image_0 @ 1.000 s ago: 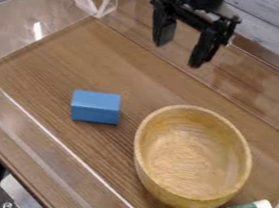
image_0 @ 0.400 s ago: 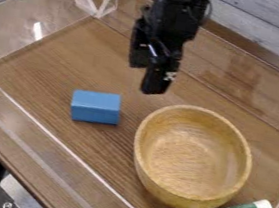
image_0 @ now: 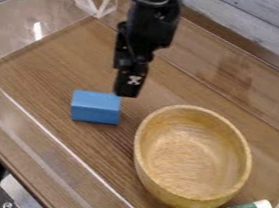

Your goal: Put the blue block in the brown bowl

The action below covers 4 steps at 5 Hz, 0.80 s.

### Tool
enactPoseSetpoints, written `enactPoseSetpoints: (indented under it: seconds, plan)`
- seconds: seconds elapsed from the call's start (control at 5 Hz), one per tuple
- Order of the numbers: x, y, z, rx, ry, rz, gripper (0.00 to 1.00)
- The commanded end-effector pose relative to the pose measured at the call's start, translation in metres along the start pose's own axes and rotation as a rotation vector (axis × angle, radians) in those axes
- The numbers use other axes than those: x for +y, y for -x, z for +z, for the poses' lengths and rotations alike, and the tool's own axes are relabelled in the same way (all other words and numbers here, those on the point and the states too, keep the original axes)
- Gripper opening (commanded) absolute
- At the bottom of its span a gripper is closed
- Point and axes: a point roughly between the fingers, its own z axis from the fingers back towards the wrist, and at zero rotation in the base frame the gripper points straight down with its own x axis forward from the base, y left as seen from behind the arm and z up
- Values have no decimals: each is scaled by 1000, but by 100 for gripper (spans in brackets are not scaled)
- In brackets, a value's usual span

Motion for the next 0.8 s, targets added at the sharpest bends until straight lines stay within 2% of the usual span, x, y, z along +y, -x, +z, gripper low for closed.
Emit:
enactPoseSetpoints:
  seconds: [0.0,0.2,0.6]
  plan:
    - [10,9,5,-41,-60,-15,100]
    - [14,15,-4,-53,-65,-16,100]
    - [15,17,-20,-70,-59,-15,100]
